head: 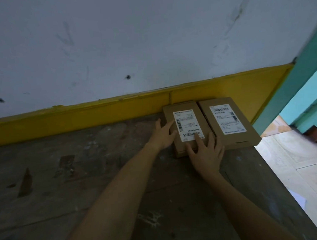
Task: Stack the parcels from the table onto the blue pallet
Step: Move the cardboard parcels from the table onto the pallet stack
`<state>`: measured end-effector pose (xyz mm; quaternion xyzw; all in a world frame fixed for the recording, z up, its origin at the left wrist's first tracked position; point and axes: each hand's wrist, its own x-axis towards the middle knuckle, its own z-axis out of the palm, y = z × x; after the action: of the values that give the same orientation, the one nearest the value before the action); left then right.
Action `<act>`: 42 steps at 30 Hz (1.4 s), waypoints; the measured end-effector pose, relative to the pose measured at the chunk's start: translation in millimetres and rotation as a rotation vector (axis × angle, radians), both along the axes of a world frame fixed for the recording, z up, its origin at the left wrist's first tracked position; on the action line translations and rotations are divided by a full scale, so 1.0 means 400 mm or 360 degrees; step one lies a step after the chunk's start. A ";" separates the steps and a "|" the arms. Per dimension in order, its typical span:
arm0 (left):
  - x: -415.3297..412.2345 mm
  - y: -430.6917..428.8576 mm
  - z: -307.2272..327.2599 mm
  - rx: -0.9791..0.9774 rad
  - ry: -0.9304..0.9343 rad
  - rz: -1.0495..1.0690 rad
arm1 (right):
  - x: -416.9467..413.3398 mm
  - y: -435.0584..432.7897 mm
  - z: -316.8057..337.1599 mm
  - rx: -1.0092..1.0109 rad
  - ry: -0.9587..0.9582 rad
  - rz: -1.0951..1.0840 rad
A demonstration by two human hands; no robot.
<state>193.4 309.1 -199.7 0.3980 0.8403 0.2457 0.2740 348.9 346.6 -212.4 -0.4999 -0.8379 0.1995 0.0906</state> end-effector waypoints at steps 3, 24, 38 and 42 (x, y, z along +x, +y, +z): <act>0.001 -0.012 -0.008 0.0029 -0.0028 0.0050 | 0.005 -0.002 0.003 -0.0023 -0.0008 0.0023; 0.006 -0.106 -0.005 0.0311 -0.0325 0.0446 | -0.035 -0.078 0.013 -0.0430 0.0481 0.0052; -0.063 -0.335 0.178 0.0730 -0.0172 0.0668 | -0.122 -0.257 0.171 -0.0332 0.0882 0.0275; -0.122 -0.514 0.265 0.0675 0.0098 0.0787 | -0.158 -0.393 0.262 -0.0401 0.0952 0.0463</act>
<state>144.6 103.5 -93.8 0.2371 0.8496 0.4621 0.0914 285.8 189.4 -107.8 -0.3021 -0.8055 0.4497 0.2403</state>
